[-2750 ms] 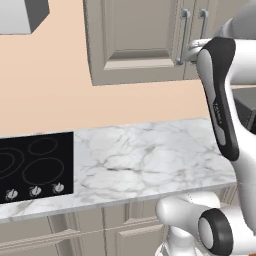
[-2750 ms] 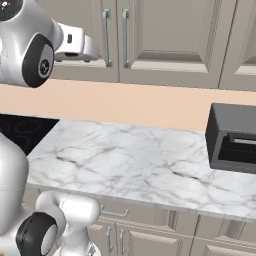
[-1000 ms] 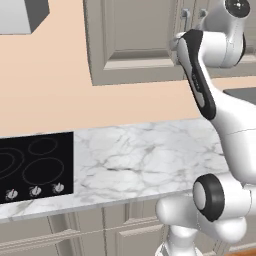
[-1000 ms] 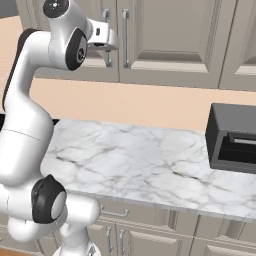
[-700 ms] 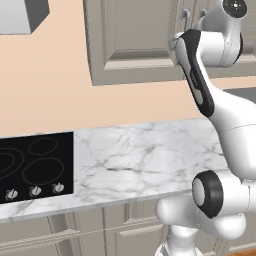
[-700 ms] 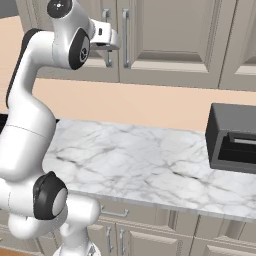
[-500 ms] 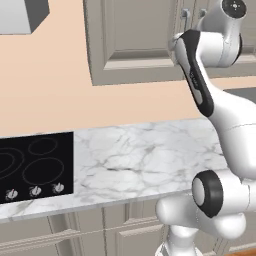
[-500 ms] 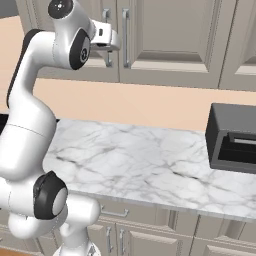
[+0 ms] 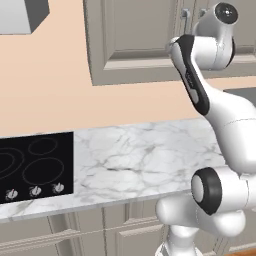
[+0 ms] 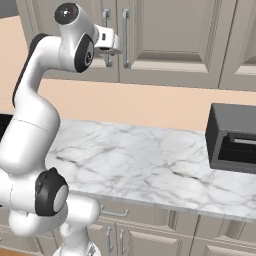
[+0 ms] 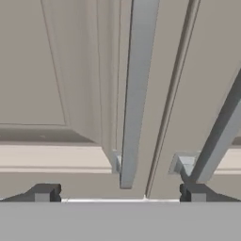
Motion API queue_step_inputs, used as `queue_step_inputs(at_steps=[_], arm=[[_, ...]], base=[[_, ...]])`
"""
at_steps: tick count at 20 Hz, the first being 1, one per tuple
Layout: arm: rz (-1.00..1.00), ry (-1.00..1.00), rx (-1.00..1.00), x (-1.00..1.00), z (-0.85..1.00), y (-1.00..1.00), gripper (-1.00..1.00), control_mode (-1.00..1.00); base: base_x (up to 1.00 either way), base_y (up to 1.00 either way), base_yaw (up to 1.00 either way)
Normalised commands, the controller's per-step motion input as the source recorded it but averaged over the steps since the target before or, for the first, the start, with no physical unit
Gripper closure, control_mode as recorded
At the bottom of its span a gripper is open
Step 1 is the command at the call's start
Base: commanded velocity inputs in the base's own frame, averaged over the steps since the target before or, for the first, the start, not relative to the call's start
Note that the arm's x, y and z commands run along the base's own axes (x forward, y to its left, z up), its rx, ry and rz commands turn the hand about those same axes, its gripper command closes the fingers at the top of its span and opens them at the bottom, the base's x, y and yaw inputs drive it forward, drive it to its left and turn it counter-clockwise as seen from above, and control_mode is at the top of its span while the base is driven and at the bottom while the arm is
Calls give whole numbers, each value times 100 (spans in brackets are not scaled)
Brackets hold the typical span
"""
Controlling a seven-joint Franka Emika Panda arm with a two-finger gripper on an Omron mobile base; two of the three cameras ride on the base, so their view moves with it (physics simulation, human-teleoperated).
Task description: Move the bowls from the cabinet to the plates on the dining table.
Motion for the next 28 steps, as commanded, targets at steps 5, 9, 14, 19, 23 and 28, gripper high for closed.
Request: queue_step_inputs(at_steps=[5, 9, 14, 19, 23, 28], arm=[[0, 0, 1, 27, -7, 0, -100, -100], [0, 0, 0, 32, -13, -3, -100, -100], [0, 0, 0, 36, -7, -6, -100, -100], [0, 0, 3, 45, 0, -6, -100, -100], [0, 0, 0, 4, 0, 0, -100, -100], [0, 0, 0, 0, 0, 0, 100, -100]], base=[[0, 0, 0], [0, 0, 0], [0, 0, 0], [0, 0, 0], [0, 0, 0], [0, 0, 0]])
